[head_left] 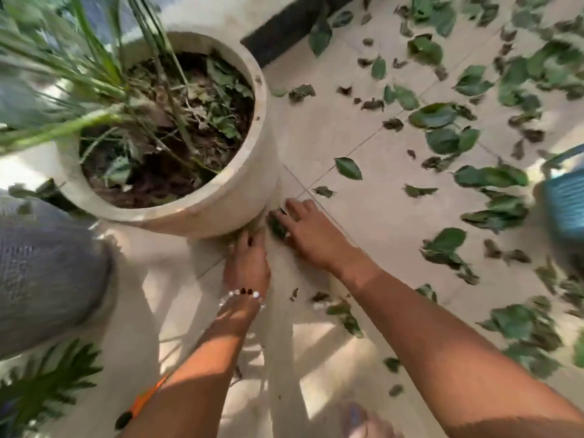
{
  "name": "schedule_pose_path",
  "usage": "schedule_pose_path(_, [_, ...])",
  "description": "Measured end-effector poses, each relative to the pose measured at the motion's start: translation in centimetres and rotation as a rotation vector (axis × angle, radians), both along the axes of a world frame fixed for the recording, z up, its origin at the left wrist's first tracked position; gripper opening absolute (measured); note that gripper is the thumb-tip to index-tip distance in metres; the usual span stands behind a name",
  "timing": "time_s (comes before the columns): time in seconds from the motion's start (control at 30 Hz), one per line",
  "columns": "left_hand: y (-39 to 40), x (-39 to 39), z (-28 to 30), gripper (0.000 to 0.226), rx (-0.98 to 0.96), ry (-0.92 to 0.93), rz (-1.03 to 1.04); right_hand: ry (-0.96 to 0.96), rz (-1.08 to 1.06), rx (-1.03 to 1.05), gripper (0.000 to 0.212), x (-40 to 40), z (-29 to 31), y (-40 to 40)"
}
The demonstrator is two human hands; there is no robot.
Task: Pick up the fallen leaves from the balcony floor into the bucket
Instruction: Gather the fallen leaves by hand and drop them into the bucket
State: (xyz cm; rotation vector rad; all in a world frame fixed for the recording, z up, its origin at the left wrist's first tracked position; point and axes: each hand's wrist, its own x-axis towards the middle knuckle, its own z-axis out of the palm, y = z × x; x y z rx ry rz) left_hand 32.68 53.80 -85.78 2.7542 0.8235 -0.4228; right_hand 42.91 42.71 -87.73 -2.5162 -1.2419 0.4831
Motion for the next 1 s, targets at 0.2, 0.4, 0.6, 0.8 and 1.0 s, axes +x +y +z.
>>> schedule_pose_path(0.2, [-0.6, 0.1, 0.2, 0.025, 0.244, -0.050, -0.134, -0.231, 0.246, -0.037, 0.035, 0.2, 0.5, 1.2])
schedule_pose_path(0.4, [-0.6, 0.4, -0.3, 0.024, 0.063, -0.168, -0.097, -0.085, 0.195, -0.109, 0.018, 0.5, 2.7, -1.0])
schedule_pose_path(0.6, [-4.3, 2.5, 1.6, 0.021, -0.981, -0.524, 0.763, 0.394, -0.412, 0.314, 0.010, 0.2, 6.8, -5.6])
schedule_pose_path(0.8, [-7.3, 4.1, 4.8, 0.023, -1.678, -0.534, 1.240, 0.673, -0.372, 0.448, 0.012, -2.4, 7.7, -7.6])
schedule_pose_path(1.0, [-6.0, 3.4, 3.9, 0.023, -1.602, -0.415, 1.284, 0.659, -0.438, 0.615, 0.034, -2.5, 8.6, -8.7])
